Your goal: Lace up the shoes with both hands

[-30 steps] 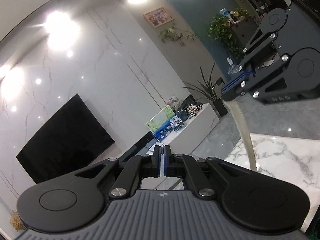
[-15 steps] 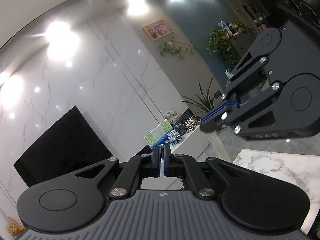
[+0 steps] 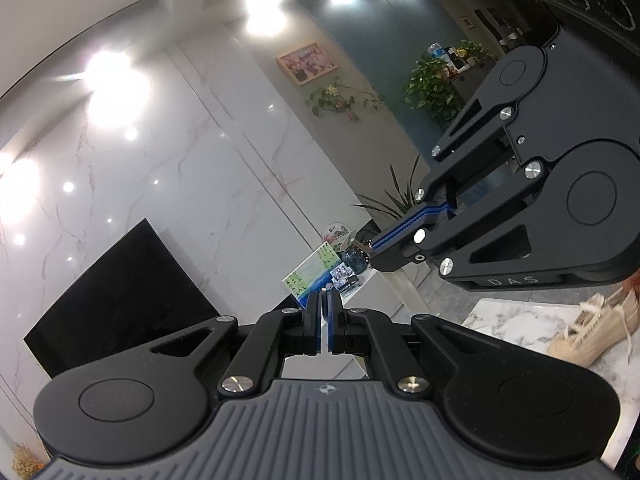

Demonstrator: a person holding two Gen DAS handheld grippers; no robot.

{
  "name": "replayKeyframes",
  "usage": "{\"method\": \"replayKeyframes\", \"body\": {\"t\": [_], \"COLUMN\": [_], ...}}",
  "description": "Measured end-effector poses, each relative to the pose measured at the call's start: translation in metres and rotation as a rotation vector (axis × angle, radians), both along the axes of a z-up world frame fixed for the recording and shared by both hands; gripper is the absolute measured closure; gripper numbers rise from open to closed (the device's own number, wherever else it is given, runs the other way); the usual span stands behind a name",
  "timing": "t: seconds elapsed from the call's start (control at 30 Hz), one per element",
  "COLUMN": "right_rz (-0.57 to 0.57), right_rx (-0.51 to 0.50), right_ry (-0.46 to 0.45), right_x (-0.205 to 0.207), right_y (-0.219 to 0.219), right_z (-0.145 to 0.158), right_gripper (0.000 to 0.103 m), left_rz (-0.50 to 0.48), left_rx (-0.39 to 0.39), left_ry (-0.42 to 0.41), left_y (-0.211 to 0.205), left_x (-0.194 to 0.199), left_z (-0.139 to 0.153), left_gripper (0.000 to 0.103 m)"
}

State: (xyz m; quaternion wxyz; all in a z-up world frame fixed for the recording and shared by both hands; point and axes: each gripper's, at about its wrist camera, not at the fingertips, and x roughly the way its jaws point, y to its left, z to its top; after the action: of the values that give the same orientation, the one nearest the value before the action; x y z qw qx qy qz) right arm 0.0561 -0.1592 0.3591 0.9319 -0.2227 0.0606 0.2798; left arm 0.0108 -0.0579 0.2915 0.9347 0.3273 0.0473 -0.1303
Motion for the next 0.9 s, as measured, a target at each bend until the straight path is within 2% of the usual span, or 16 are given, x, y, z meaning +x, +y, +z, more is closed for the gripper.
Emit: {"method": "replayKeyframes", "body": {"t": [0.4,0.5,0.67,0.77,0.9], "right_rz": [0.003,-0.002,-0.02,-0.034,-0.035], "right_rx": [-0.035,-0.032,-0.029,-0.045,-0.075], "right_ry": [0.03,0.038,0.046,0.078,0.129], "right_x": [0.011,0.019,0.031,0.04,0.049], "right_y": [0.009,0.01,0.008,0.005,0.003], "right_z": [-0.008,-0.009,-0.013,-0.026,-0.049], "right_gripper": [0.103,0.103,0.103,0.103,0.103], "left_rz": [0.017,0.015,0.03,0.04,0.03], "left_rx": [-0.027,-0.043,-0.023,-0.015,0.018], "left_ry": [-0.074,-0.064,-0.044,-0.025,0.041], "left_y": [-0.003,-0.001,0.004,0.009,0.016], "left_x": [0.0,0.001,0.005,0.009,0.016], "left_z": [0.004,0.008,0.0,-0.009,-0.029], "left_gripper": [0.101,0.101,0.101,0.101,0.101]}}
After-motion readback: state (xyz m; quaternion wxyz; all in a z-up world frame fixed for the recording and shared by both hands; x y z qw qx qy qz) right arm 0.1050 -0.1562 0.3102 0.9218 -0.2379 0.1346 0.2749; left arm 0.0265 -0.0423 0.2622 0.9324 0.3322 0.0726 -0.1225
